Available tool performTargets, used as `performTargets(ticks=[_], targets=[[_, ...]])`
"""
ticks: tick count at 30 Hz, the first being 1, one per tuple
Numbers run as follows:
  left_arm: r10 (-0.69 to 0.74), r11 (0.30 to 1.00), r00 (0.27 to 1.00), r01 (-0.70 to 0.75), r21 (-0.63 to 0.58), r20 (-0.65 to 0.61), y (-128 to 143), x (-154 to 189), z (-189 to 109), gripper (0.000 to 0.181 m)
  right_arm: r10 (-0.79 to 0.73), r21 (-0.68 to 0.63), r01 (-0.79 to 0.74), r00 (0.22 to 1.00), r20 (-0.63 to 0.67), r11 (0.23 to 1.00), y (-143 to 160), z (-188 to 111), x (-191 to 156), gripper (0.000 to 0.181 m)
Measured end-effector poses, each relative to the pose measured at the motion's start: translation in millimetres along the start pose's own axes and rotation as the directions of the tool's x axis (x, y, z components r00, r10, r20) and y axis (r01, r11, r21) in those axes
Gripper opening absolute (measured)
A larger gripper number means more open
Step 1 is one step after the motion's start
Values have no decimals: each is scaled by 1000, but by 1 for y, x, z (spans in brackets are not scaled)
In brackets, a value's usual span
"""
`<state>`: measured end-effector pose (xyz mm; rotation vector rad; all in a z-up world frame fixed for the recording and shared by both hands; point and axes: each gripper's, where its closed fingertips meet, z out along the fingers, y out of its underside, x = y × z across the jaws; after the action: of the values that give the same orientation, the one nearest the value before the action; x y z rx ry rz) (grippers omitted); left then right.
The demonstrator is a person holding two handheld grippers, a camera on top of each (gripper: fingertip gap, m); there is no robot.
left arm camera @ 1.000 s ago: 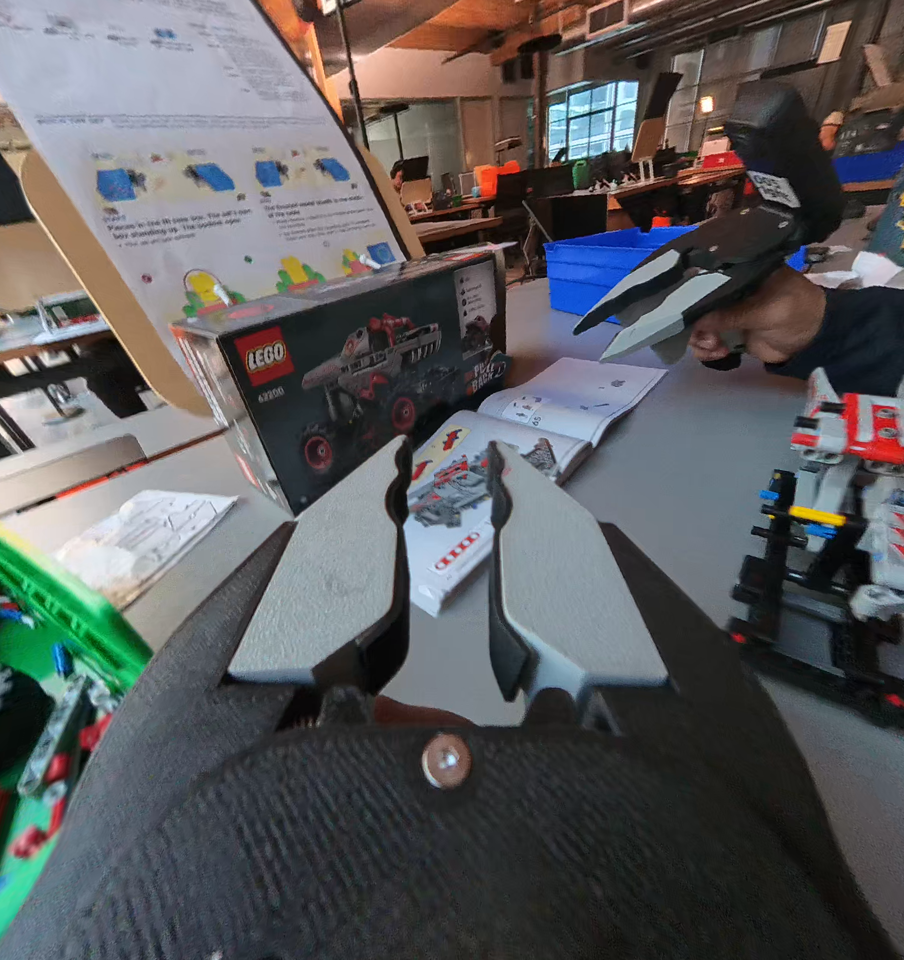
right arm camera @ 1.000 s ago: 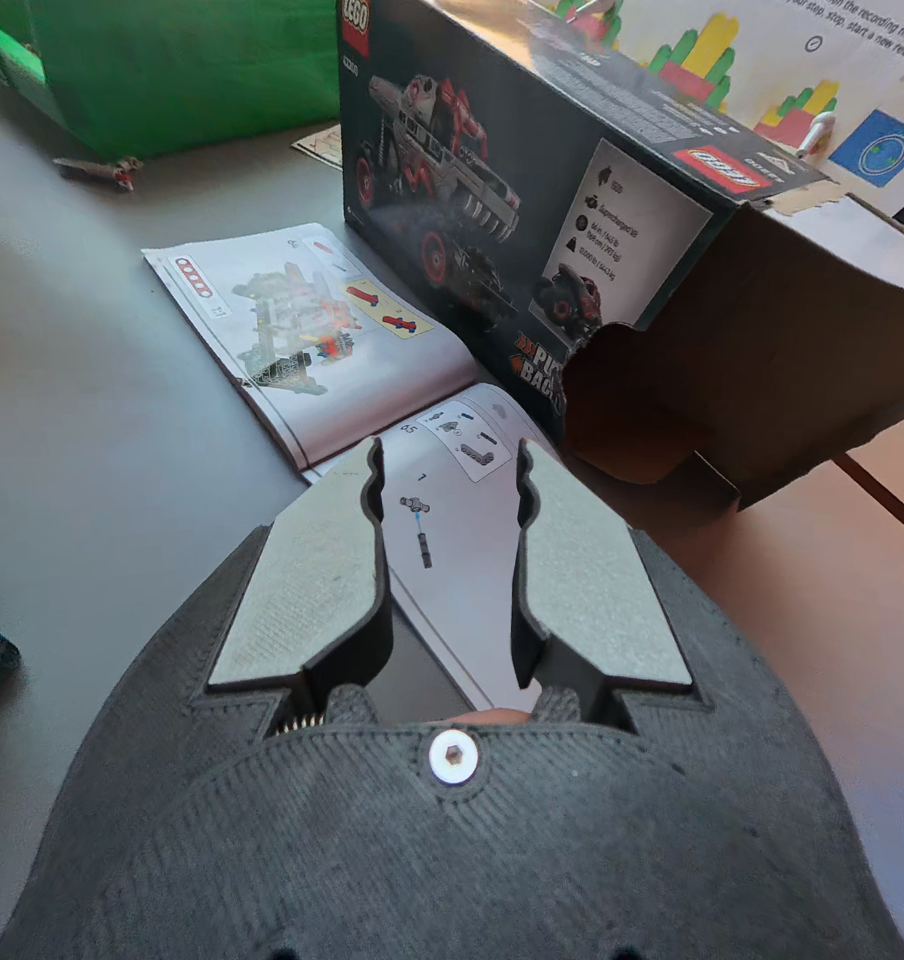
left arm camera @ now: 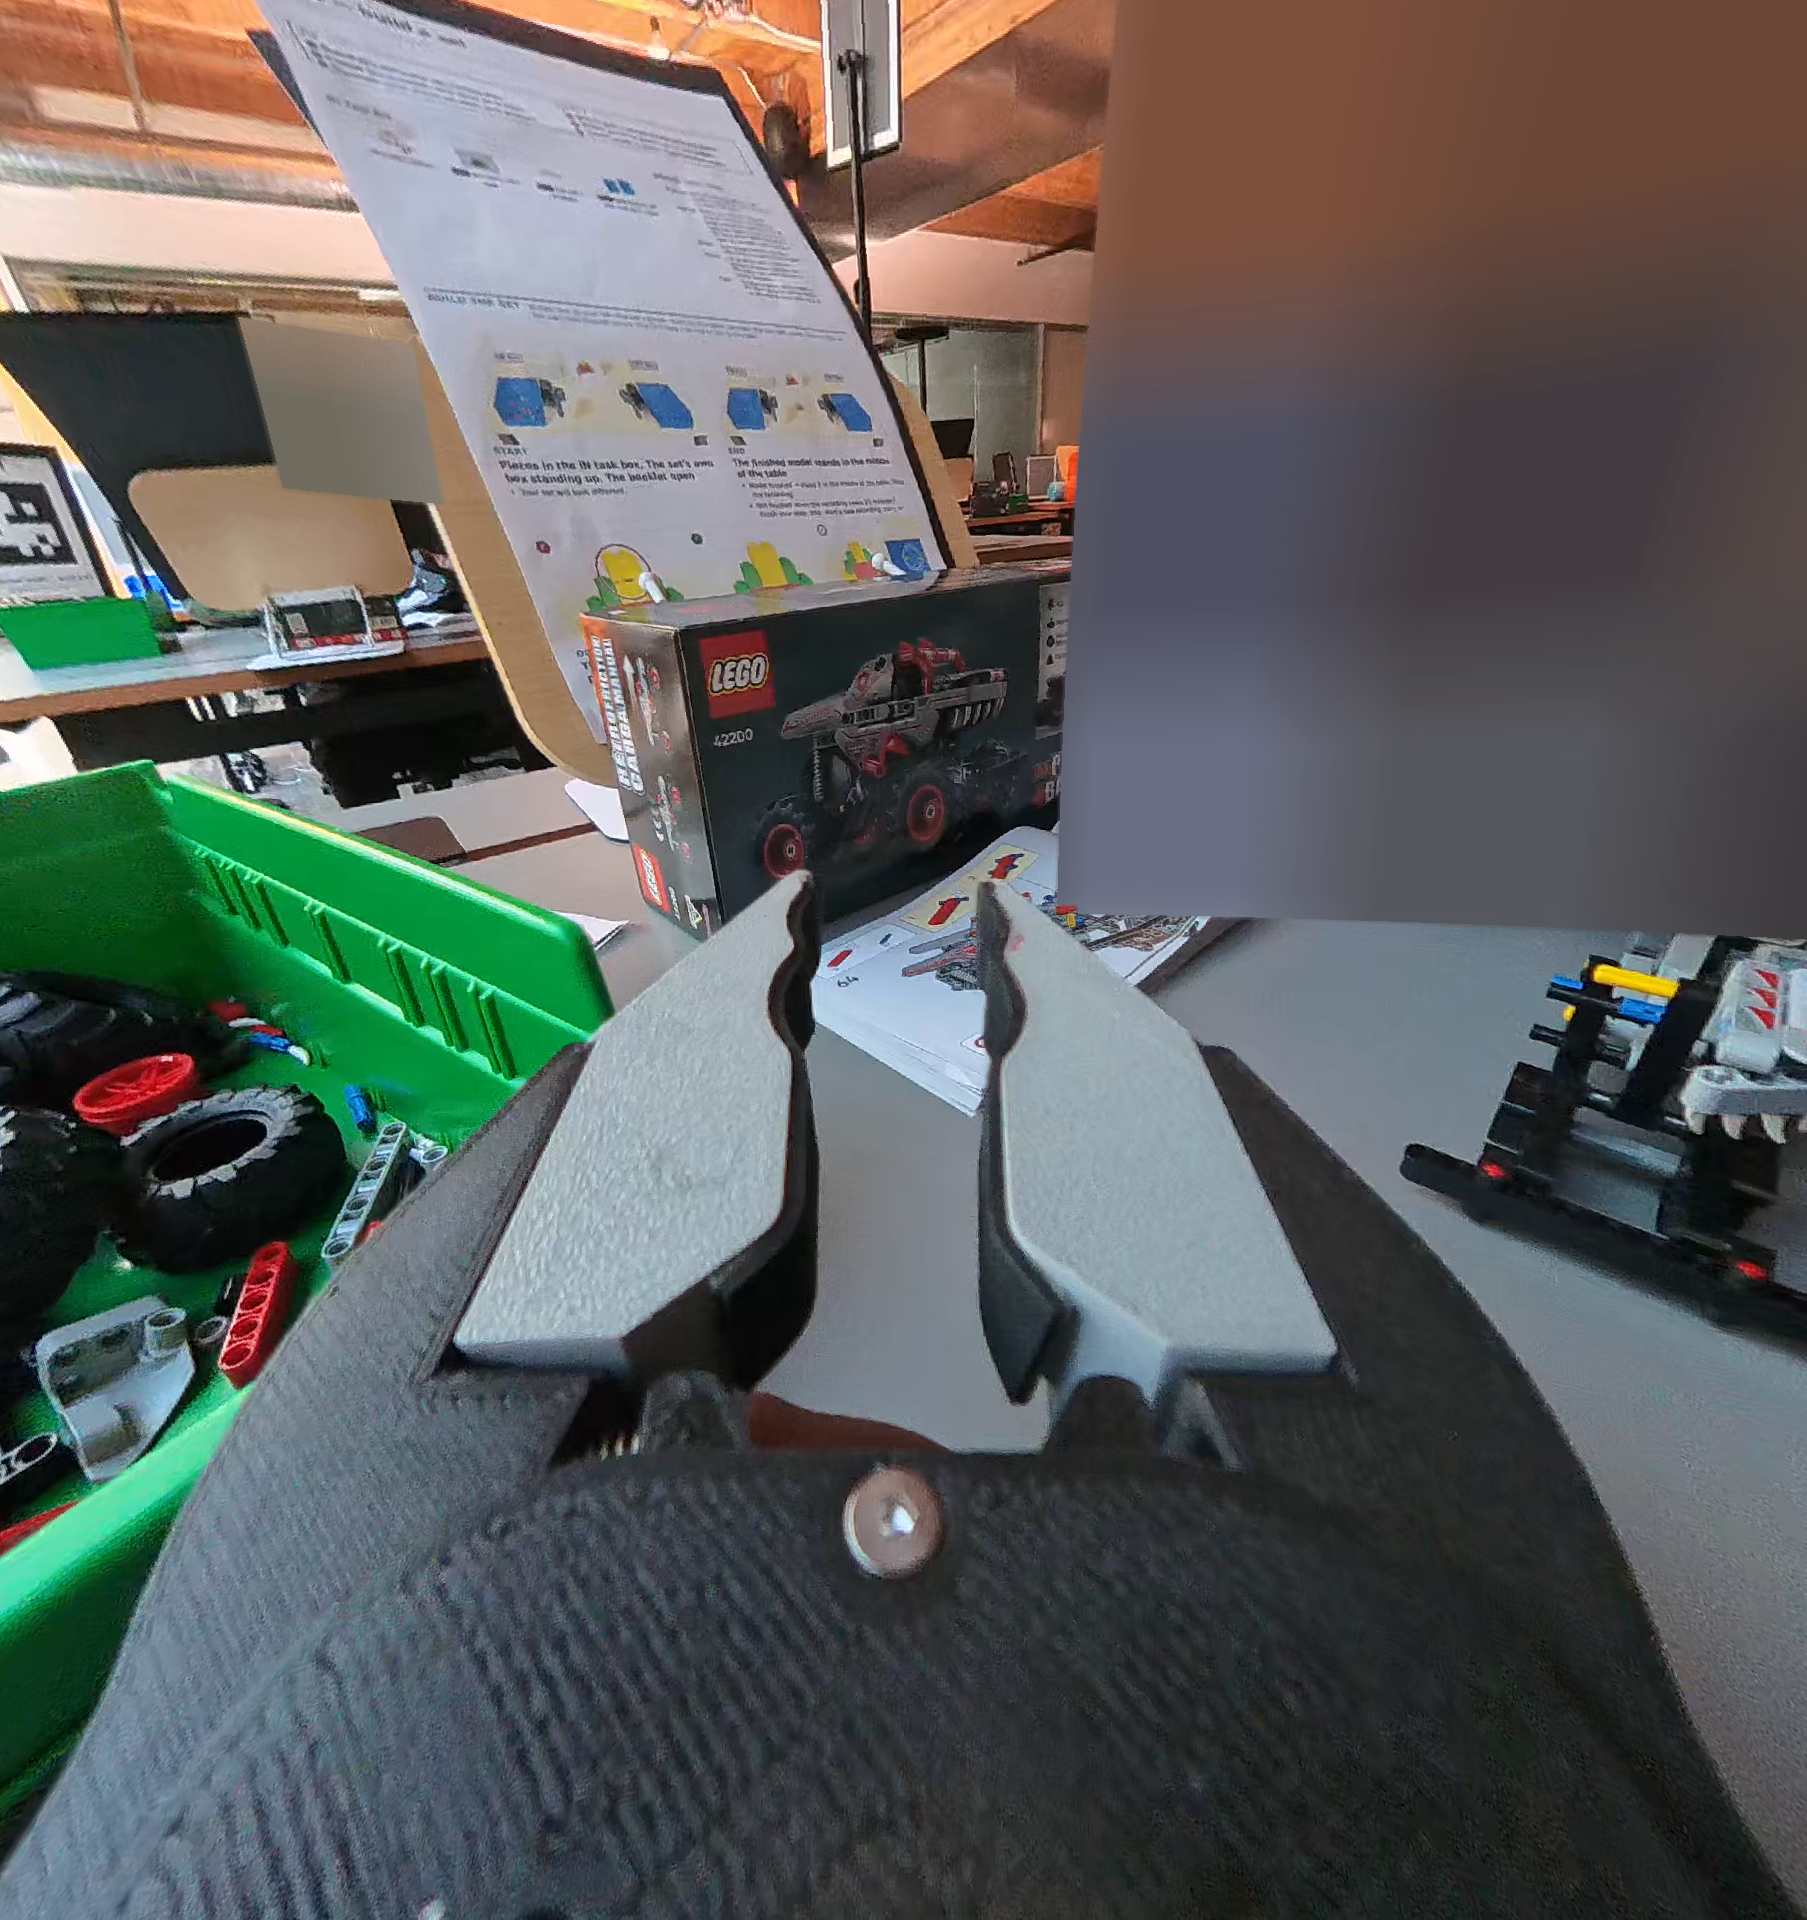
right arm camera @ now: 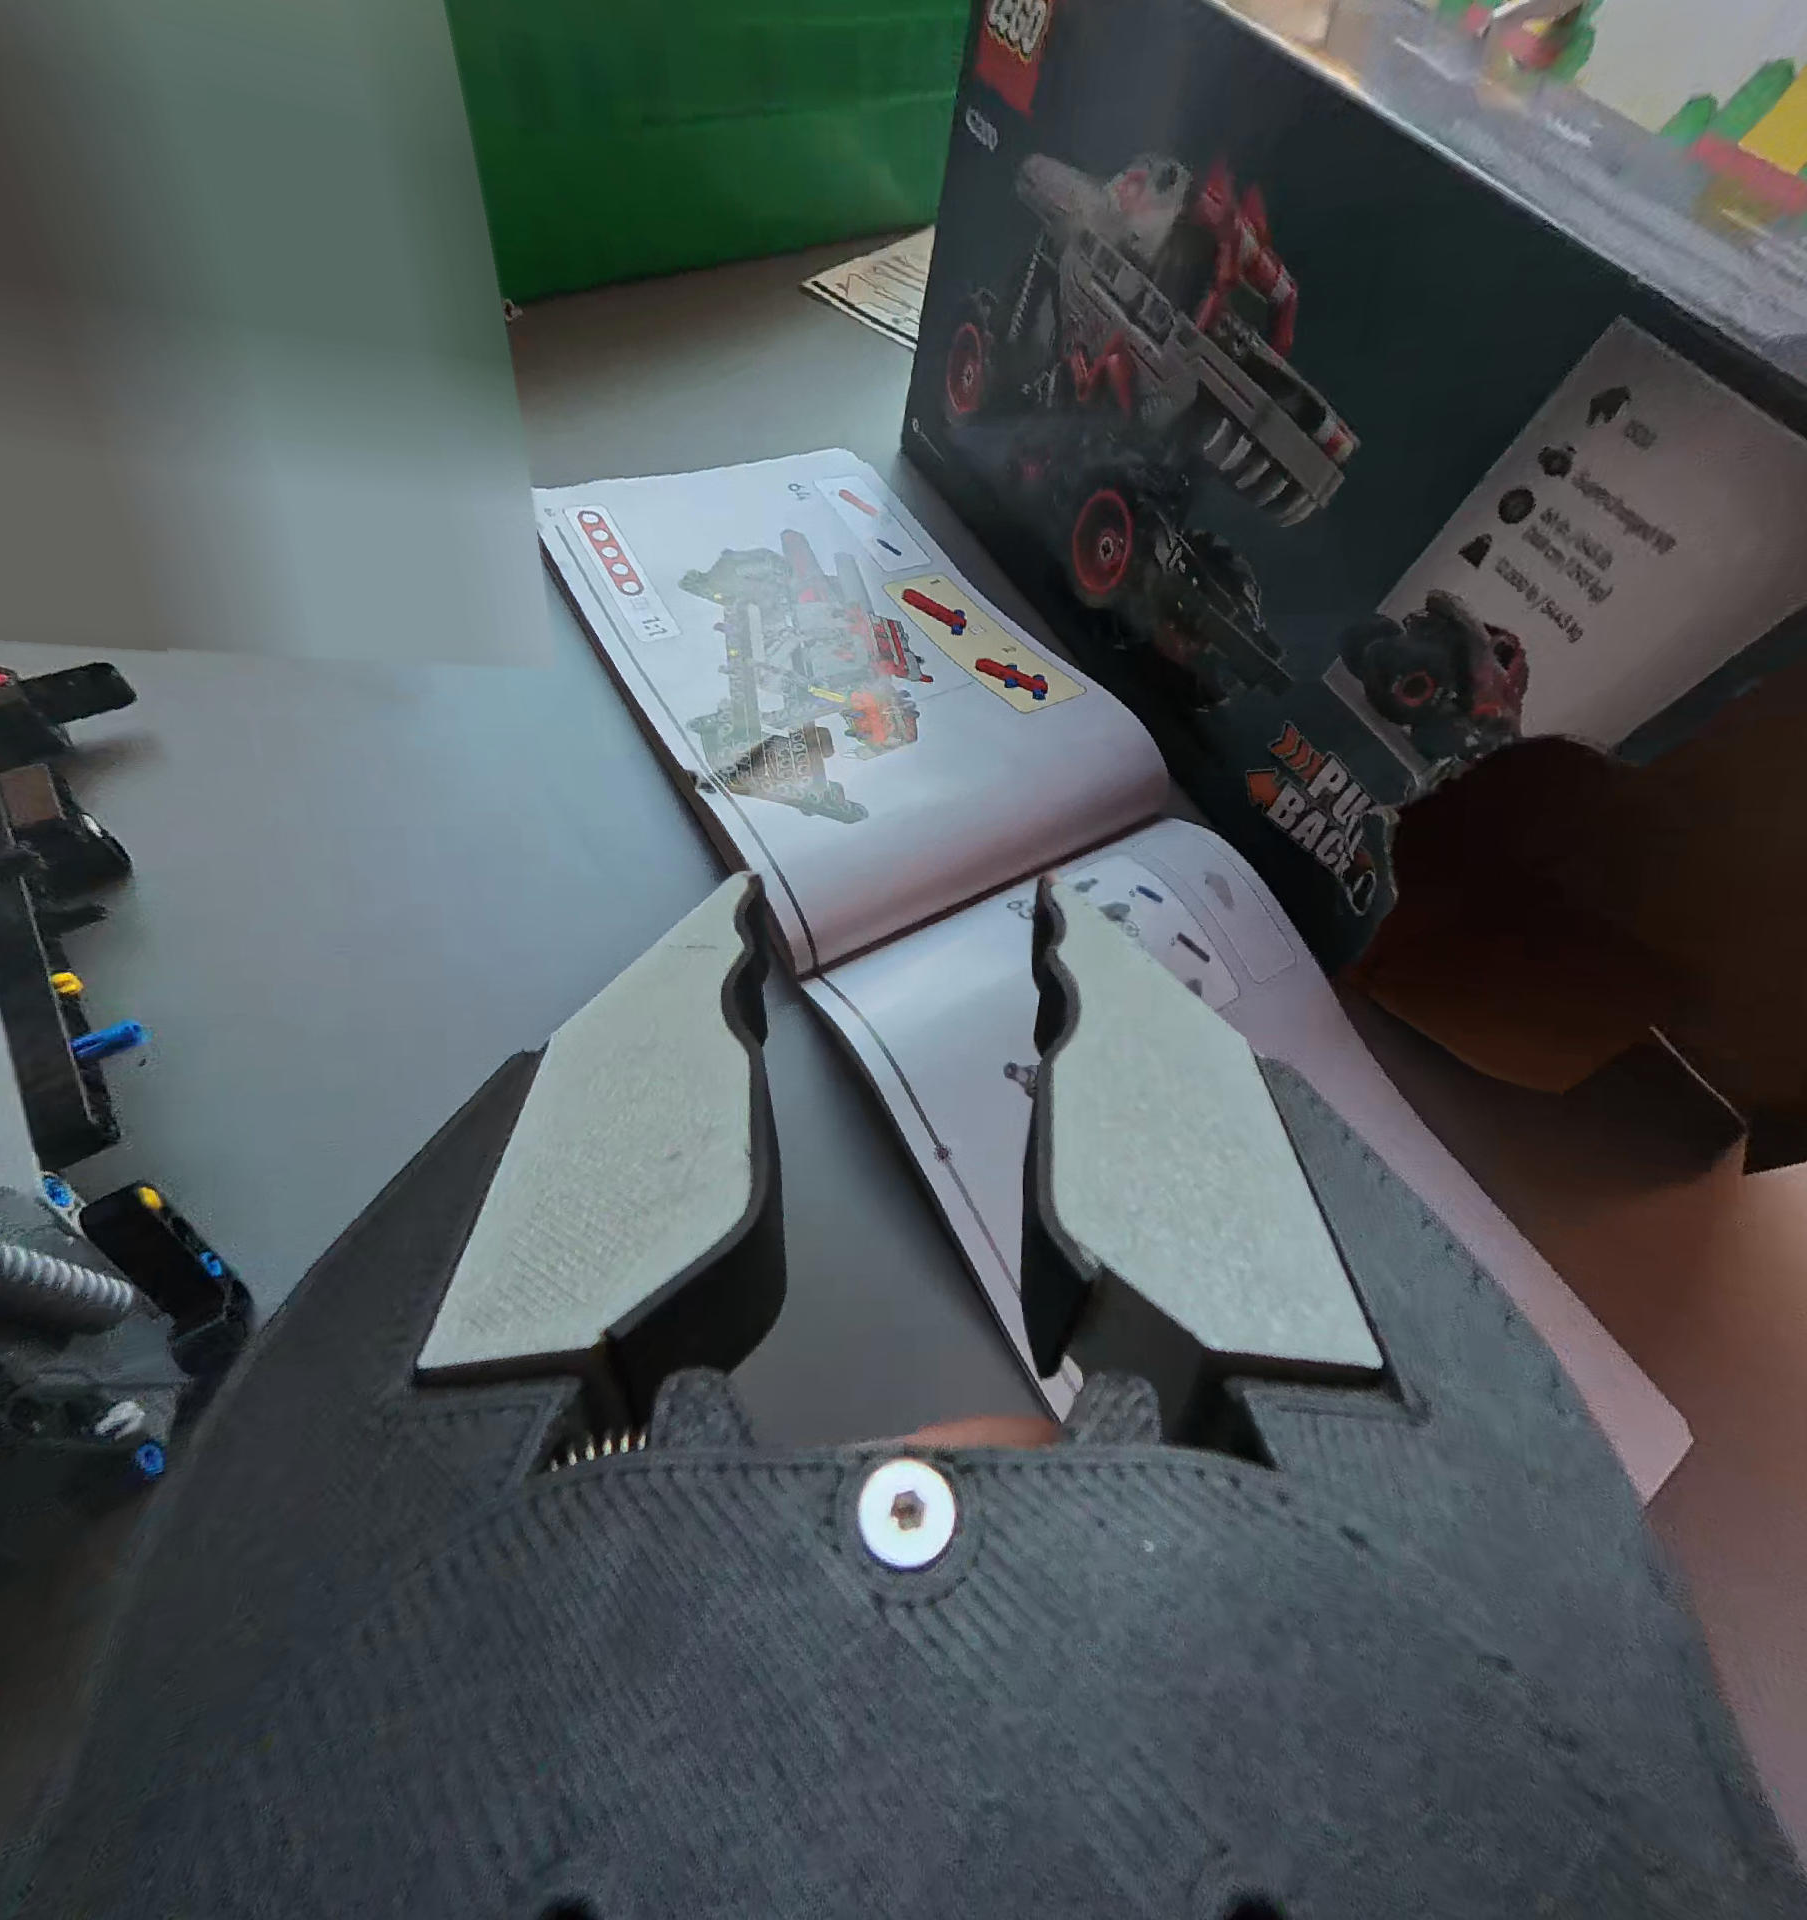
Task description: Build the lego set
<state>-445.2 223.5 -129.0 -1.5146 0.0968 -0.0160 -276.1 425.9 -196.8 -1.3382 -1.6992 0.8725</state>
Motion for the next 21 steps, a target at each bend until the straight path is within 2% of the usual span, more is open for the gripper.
performTargets(ticks=[8,21], targets=[[76,997,997,-76,-7,20,0,5,1,25,85,13,-86,996,7,996,9,1,6,47],[45,999,996,-45,-3,74,-1,-6,-1,25,36,-17,-37,998,-60,999,13,5,8,48]])
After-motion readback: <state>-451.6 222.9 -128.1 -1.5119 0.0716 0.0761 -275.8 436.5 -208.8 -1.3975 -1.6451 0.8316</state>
